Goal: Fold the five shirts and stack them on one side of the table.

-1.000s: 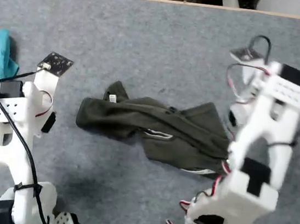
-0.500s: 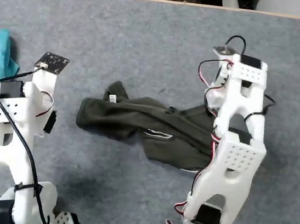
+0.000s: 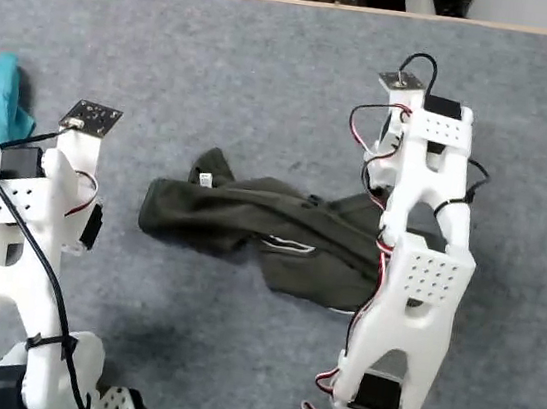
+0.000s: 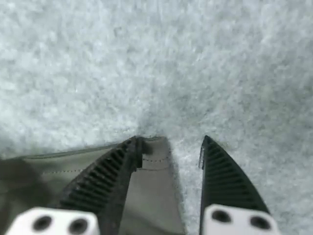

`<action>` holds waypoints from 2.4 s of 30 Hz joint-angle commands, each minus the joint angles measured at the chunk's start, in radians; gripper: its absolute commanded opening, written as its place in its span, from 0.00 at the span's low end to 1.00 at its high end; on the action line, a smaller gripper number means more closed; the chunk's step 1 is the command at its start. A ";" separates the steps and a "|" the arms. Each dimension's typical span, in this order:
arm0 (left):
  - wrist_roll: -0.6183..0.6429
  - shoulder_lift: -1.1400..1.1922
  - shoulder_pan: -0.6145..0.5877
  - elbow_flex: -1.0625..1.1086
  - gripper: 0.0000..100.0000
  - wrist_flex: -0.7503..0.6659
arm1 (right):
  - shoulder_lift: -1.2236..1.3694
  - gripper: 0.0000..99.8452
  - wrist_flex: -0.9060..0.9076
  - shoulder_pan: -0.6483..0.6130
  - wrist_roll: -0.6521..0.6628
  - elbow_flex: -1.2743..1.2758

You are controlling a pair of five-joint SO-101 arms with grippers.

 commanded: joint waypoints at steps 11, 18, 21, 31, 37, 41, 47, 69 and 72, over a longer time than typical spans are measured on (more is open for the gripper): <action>0.009 -0.028 0.004 -0.042 0.03 0.009 | -0.027 0.19 0.121 -0.060 -0.044 -0.107; 0.009 -0.028 0.004 -0.042 0.03 0.009 | -0.068 0.19 0.203 -0.061 -0.040 -0.130; 0.009 -0.028 0.004 -0.042 0.03 0.009 | -0.050 0.19 0.170 -0.061 -0.038 -0.122; 0.009 -0.029 0.004 -0.042 0.03 0.009 | 0.059 0.19 0.123 -0.058 -0.037 -0.131; 0.009 -0.035 0.004 -0.042 0.03 0.009 | 0.088 0.18 0.150 -0.060 0.018 -0.113; 0.021 -0.035 0.005 -0.042 0.03 0.009 | 0.119 0.05 0.152 -0.063 -0.002 -0.116; 0.072 -0.028 0.013 -0.061 0.03 0.000 | 0.110 0.01 0.149 -0.060 -0.057 -0.120; 0.493 0.296 0.357 -0.587 0.03 -0.146 | 0.036 0.01 0.081 0.414 -0.094 -0.777; 0.532 0.485 0.426 -0.794 0.03 -0.141 | 0.085 0.01 0.061 0.465 -0.023 -0.809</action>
